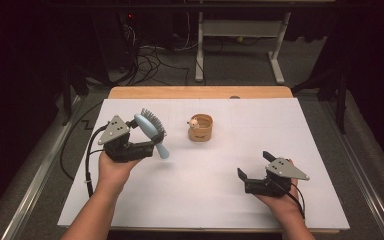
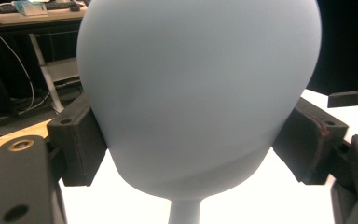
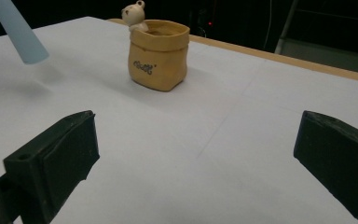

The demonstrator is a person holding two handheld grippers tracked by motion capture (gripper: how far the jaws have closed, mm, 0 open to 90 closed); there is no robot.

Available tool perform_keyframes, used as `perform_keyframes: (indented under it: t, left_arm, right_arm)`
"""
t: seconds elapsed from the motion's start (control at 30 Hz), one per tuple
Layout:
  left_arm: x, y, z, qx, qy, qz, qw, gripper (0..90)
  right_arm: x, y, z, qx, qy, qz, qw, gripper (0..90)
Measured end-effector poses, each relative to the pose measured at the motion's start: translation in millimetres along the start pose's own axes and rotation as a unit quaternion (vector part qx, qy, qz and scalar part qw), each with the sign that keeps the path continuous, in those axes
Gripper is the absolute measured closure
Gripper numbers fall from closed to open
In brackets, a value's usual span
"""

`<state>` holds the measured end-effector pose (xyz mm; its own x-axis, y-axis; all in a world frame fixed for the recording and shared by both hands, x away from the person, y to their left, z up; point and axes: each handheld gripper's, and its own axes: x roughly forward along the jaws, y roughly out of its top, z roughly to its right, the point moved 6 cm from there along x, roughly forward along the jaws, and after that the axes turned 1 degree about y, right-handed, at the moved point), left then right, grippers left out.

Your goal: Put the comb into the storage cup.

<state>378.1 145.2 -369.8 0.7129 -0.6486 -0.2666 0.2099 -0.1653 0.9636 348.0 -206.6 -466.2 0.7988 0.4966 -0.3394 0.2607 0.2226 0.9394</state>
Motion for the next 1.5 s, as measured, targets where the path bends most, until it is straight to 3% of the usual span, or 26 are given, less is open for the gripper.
perform_keyframes:
  t: [0.23, 0.63, 1.5]
  left_arm:
    - [0.1, 0.4, -1.7, -0.004, 0.003, 0.002, 1.0000, 20.0]
    - [8.3, 4.4, 3.2, -0.007, -0.005, 0.006, 1.0000, 20.0]
    - [39.4, 40.0, 11.5, -0.019, -0.031, 0.026, 0.9990, 20.0]
  right_arm:
    - [-6.8, -6.2, 11.6, 0.008, -0.010, 0.001, 0.9999, 0.5]
    - [-6.3, -8.0, 15.4, 0.018, -0.016, 0.007, 0.9997, 0.5]
    - [-5.6, -7.4, 15.5, 0.014, -0.016, 0.009, 0.9997, 0.5]
